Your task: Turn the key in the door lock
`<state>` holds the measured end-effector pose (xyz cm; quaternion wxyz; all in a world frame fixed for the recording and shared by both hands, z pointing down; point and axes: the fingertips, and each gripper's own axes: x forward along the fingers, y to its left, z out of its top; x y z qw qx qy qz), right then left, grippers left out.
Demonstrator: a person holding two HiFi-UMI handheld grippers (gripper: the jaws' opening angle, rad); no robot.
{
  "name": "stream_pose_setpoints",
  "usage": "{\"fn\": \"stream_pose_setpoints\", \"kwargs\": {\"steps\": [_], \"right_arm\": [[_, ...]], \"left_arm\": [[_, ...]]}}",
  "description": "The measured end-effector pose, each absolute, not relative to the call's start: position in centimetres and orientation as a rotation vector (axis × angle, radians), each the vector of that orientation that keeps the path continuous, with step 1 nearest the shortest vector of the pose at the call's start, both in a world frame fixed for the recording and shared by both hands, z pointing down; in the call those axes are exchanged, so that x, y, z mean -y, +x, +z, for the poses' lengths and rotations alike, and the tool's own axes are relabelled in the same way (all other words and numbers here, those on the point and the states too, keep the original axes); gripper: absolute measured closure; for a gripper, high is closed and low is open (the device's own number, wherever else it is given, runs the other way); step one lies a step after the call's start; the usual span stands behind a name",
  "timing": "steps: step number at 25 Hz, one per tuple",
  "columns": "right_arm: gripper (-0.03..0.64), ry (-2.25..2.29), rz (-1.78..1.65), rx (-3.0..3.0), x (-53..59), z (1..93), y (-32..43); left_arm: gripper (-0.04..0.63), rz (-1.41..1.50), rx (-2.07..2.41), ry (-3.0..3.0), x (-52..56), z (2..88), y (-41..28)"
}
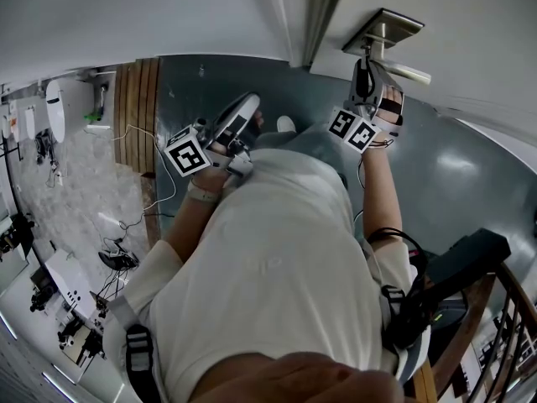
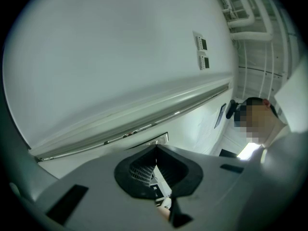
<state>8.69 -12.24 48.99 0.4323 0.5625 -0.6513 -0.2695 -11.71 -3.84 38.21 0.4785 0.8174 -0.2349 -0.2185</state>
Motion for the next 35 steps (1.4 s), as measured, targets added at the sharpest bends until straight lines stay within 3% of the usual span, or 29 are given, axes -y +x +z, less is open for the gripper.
{"fn": "stream_pose_setpoints", "kwargs": {"steps": [7, 11, 13, 21, 28, 35], "right_arm": [[0.523, 1.556, -0.466, 1.777, 12.4, 48.7, 9.0], [0.527, 1.690, -0.133, 2.000, 12.6, 48.7, 9.3], [0.560, 1.802, 0.174, 2.171, 12.7, 48.8, 9.7], [0.560, 1.954, 1.256, 2.565, 12.7, 48.9, 10.5], [0.578, 1.807, 2.633, 2.577, 12.3, 50.3, 11.3], [0.578, 1.470, 3.288, 2.492, 12.4, 51.0, 11.1]], "left_arm": [[0.586, -0.533, 0.572, 1.997, 3.8, 38.2, -11.7], [0.586, -0.533, 0.575, 1.998, 3.9, 38.2, -11.8], [0.586, -0.533, 0.574, 1.998, 4.0, 38.2, -11.8], [0.588, -0.535, 0.580, 2.001, 3.9, 38.3, -11.9], [0.586, -0.540, 0.583, 1.996, 3.8, 38.3, -12.0], [0.586, -0.536, 0.581, 1.991, 3.8, 38.4, -12.1]]}}
